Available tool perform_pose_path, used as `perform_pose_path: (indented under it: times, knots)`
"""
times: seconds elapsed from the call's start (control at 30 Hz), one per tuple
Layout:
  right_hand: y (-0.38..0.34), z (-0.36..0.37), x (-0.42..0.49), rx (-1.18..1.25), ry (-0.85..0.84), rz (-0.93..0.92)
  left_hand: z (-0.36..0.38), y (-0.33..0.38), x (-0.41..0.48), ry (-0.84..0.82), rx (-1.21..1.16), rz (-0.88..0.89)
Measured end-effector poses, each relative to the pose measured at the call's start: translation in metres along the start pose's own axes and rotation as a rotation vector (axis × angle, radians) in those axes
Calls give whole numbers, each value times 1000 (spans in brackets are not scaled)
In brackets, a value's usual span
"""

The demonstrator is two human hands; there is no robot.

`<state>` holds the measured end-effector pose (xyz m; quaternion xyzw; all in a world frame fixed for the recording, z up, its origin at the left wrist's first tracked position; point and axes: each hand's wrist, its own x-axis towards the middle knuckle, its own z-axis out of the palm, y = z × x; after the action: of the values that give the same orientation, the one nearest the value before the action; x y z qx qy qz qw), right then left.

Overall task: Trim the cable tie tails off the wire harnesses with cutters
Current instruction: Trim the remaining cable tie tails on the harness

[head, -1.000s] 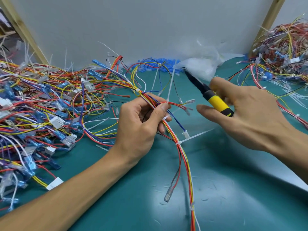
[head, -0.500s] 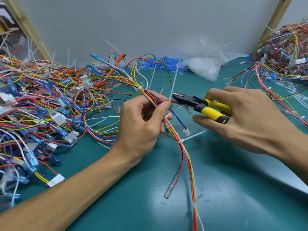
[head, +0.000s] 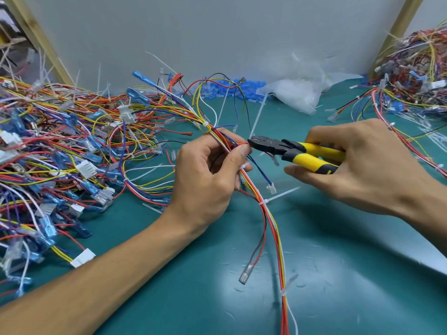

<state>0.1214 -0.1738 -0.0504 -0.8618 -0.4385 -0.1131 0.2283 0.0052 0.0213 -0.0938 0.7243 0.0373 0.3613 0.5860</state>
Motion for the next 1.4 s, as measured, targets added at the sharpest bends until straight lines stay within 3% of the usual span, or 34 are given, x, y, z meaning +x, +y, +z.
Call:
perform_pose_path:
  times: [0.43,1.4]
  knots:
    - [7,-1,1,-143,-13,-88,1,-1,-3,-54,11,14]
    - [9,0,2,-75,42,-107,0,0,-1,-61,31,45]
